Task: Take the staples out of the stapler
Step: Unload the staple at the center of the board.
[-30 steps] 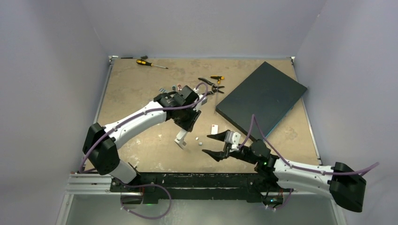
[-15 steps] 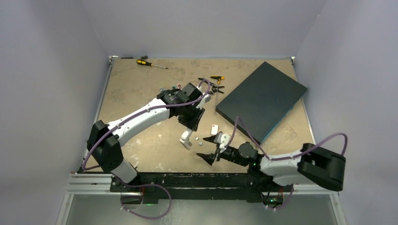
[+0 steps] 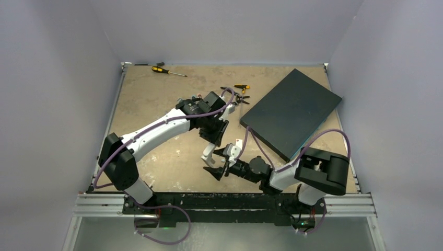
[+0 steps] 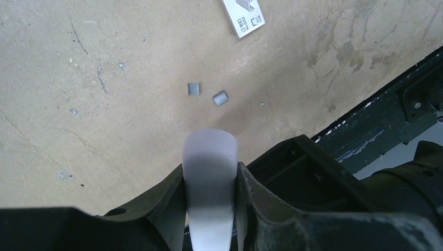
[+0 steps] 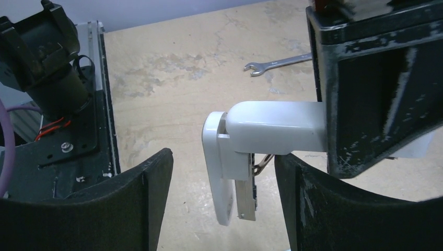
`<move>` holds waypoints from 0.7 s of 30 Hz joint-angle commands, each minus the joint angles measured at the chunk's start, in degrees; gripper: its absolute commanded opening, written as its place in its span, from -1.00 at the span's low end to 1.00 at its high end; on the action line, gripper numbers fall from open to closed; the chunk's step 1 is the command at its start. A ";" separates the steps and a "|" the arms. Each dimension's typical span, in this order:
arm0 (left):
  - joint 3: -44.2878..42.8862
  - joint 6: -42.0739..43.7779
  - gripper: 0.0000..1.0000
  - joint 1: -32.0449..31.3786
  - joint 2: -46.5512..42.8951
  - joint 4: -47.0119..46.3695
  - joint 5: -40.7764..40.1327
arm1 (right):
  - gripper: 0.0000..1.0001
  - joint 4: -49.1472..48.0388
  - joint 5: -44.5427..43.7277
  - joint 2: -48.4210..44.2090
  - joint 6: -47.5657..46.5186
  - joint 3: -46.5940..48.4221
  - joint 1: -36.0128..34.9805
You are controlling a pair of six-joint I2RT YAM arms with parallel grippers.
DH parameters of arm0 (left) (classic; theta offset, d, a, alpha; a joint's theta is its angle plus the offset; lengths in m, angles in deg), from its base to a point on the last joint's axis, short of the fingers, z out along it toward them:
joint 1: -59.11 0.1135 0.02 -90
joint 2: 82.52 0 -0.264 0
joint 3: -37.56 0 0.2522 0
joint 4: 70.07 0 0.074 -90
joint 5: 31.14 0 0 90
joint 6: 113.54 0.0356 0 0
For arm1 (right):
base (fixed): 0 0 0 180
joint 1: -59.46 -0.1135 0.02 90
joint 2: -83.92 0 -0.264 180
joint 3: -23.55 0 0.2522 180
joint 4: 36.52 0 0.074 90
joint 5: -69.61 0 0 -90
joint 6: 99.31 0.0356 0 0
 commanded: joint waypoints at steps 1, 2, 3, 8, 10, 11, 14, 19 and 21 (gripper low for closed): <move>-3.17 -1.84 -1.00 -0.36 0.57 -1.35 1.67 | 0.47 -5.60 -1.45 2.59 0.52 3.89 -1.58; -3.32 -1.90 -1.00 -0.36 0.64 -1.35 1.79 | 0.46 -5.51 -2.15 3.44 0.60 4.22 -1.77; -3.41 -1.91 -1.00 -0.38 0.63 -1.36 1.92 | 0.45 -5.53 -3.07 3.74 0.88 4.45 -1.97; -3.73 -2.30 -1.00 -0.42 0.47 -1.44 2.22 | 0.29 -5.24 -9.73 5.33 2.90 4.86 -2.58; -3.65 -2.50 -1.00 -0.45 0.44 -1.65 2.42 | 0.15 -5.50 -11.90 5.38 4.21 4.88 -2.65; -3.64 -2.64 -1.00 -0.44 0.43 -1.75 2.43 | 0.06 -5.58 -12.76 5.25 5.00 4.93 -2.74; -3.20 -2.91 -1.00 -0.45 0.02 -2.47 2.15 | -0.19 -5.01 -13.93 4.73 7.66 5.50 -2.74; 0.07 -4.55 -1.00 -0.47 -2.71 -7.49 2.04 | -0.55 -6.08 -18.61 4.31 17.27 4.92 -2.75; 1.89 -5.38 -1.00 -0.47 -3.97 -10.17 2.10 | -0.64 -7.76 -20.73 4.59 21.58 4.05 -2.76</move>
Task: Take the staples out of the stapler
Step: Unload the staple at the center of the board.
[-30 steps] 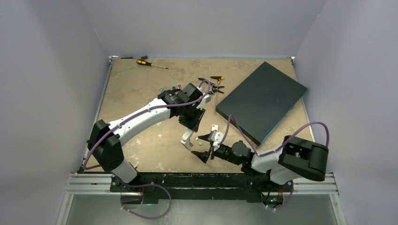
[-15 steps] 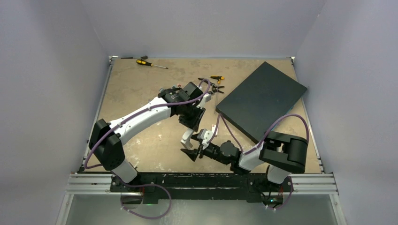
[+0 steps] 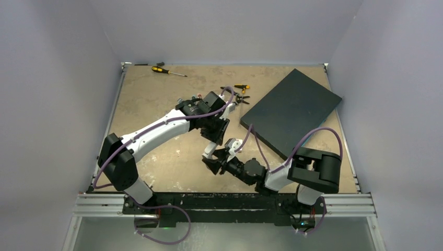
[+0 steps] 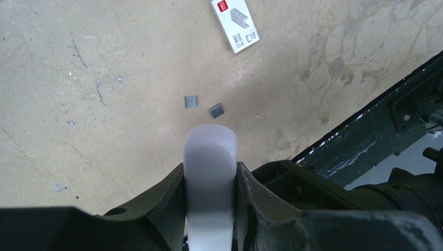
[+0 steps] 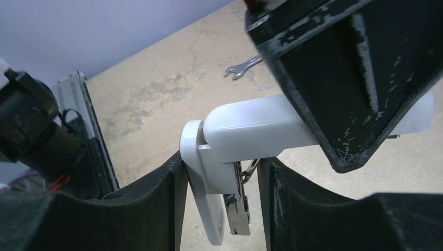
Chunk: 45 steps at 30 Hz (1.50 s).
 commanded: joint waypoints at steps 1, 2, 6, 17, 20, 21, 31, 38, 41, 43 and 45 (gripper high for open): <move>2.62 -4.54 -1.00 -0.37 -4.67 -9.54 1.99 | -0.68 -7.05 -7.64 -0.44 13.40 -0.03 -0.04; 3.51 -4.90 -1.00 -0.39 -5.03 -11.08 1.99 | -0.70 -7.44 -9.21 -0.29 15.89 -0.40 -0.07; 5.91 -6.55 -1.00 -0.42 -6.21 -15.76 1.43 | -0.61 -7.23 -12.34 0.36 25.56 -1.27 -0.10; 7.93 -7.50 -1.00 -0.44 -6.41 -20.43 1.04 | -1.00 -9.60 -13.36 3.71 34.85 -2.50 -0.03; 8.09 -7.32 -1.00 -0.40 -6.09 -20.18 1.15 | -1.00 -9.07 -12.68 3.37 32.04 -2.12 -0.10; 8.11 -7.28 -1.00 -0.44 -5.99 -20.13 1.18 | -1.00 -8.20 -13.04 2.94 31.78 -2.17 -0.09; 9.72 -7.68 -1.00 -0.44 -6.07 -23.30 1.54 | -1.00 -6.95 -15.88 2.89 43.79 -3.01 -0.06; 10.68 -7.41 -1.00 -0.45 -7.92 -23.51 0.31 | -1.00 0.93 -16.55 -1.43 36.61 0.16 -0.06; 11.12 -7.46 -1.00 -0.43 -8.40 -23.63 0.82 | -1.00 3.83 -18.84 -4.33 33.33 -0.10 -0.08; 11.64 -7.70 -1.00 -0.48 -8.57 -24.49 1.05 | -1.00 6.26 -17.82 -5.33 36.23 0.34 0.07; 11.71 -7.72 -1.00 -0.42 -8.21 -24.61 1.91 | -1.00 5.07 -18.40 -6.95 30.81 0.74 0.01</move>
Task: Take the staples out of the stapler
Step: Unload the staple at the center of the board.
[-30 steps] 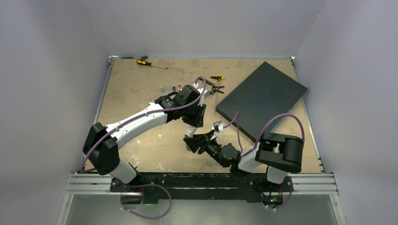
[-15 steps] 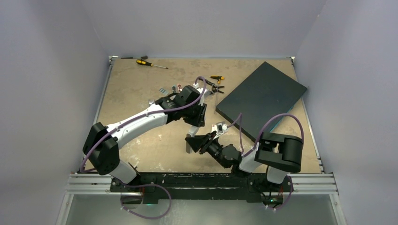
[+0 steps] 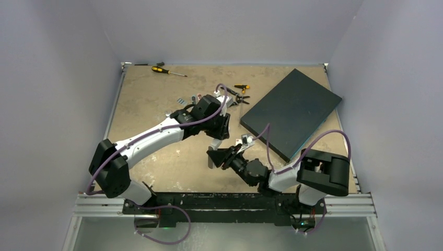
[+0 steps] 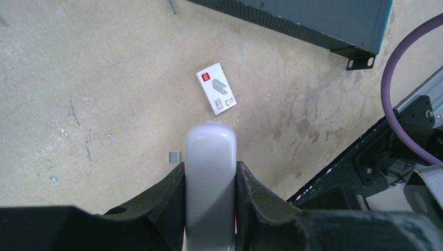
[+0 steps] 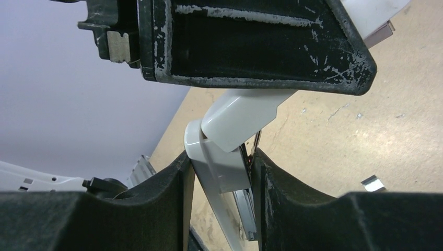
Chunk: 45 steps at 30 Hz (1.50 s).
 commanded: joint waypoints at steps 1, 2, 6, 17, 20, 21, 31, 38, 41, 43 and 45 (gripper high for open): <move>0.58 -1.66 -1.00 -0.56 -2.35 -3.31 3.93 | -1.00 9.09 -4.80 -3.23 -2.35 4.00 0.36; 0.82 -1.74 -1.00 -0.55 -2.37 -3.60 3.98 | -1.00 11.34 -3.90 -2.22 -0.56 5.19 0.32; 0.87 -1.67 -1.00 -0.53 -1.99 -3.41 4.25 | -1.00 4.74 -2.47 -2.64 -4.25 3.33 0.53; 4.23 1.08 -1.00 -0.50 -6.61 -6.20 6.30 | -0.74 3.62 0.18 -1.97 -22.18 4.59 0.41; 8.50 2.48 -1.00 -0.50 -10.34 -9.94 8.47 | -0.55 2.71 0.39 -2.12 -31.13 3.69 0.45; 10.35 2.67 -1.00 -0.50 -11.75 -11.45 9.44 | -0.47 1.61 0.99 -1.94 -34.02 3.28 0.42; 23.14 5.86 -1.00 -0.52 -25.47 -20.37 13.63 | 0.16 -1.40 3.11 -4.19 -43.83 0.53 0.45; 26.05 10.97 -1.00 -0.49 -31.08 -20.51 17.38 | 0.27 7.41 4.03 -15.98 -43.21 -2.93 0.43; 27.67 14.72 -1.00 -0.48 -33.88 -20.41 17.86 | 0.28 13.69 4.40 -23.71 -39.93 -4.74 0.40; 28.81 17.87 -1.00 -0.55 -35.95 -20.31 17.80 | 0.34 20.36 4.56 -29.93 -35.34 -5.85 0.47; 29.66 22.02 -1.00 -0.53 -38.00 -19.32 17.80 | 0.37 27.01 4.38 -35.85 -31.25 -6.01 0.45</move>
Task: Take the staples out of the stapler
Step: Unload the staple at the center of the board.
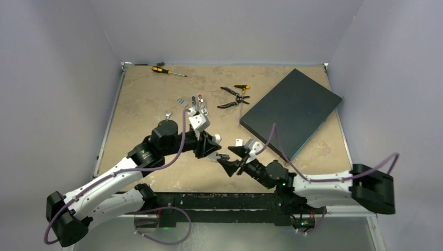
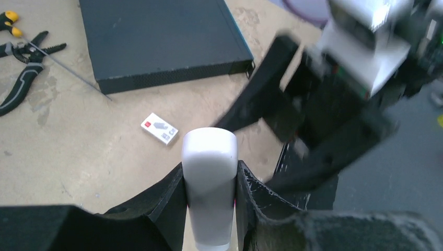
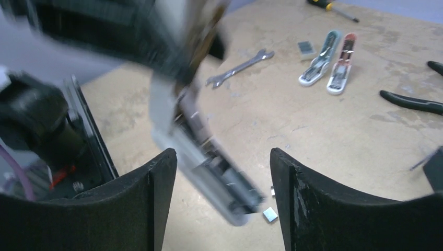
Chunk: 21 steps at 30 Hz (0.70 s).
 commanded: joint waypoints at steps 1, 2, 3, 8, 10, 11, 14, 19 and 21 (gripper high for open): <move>3.22 12.00 -1.00 -0.17 -4.19 7.19 3.20 | 0.39 10.06 -5.63 -12.96 9.05 -0.76 1.47; 3.33 14.82 -1.00 -0.12 -4.85 8.27 3.49 | 0.42 12.01 -5.87 -15.43 10.16 -1.06 1.48; 3.31 17.09 -1.00 -0.20 -5.44 9.21 3.63 | 0.46 13.35 -6.07 -17.53 11.35 -1.51 1.49; 2.52 24.23 -1.00 -0.17 -6.90 11.61 5.52 | 0.55 19.45 -6.65 -22.92 17.63 -1.63 1.53; 2.55 26.74 -1.00 -0.12 -7.65 11.78 6.64 | 0.54 25.43 -8.66 -22.58 24.05 0.33 1.52; 2.78 28.20 -1.00 -0.16 -8.22 11.60 7.17 | 0.53 29.50 -9.60 -21.93 28.27 1.86 1.52; 4.11 33.31 -1.00 -0.18 -10.11 10.98 9.10 | 0.50 38.78 -8.40 -17.89 36.87 6.62 1.78; 6.62 44.59 -1.00 -0.25 -13.03 11.57 10.60 | 0.57 45.22 -0.12 -10.06 44.86 12.84 3.47; 6.94 47.72 -1.00 -0.17 -13.59 12.22 10.78 | 0.62 44.80 3.26 -8.01 46.01 13.92 4.51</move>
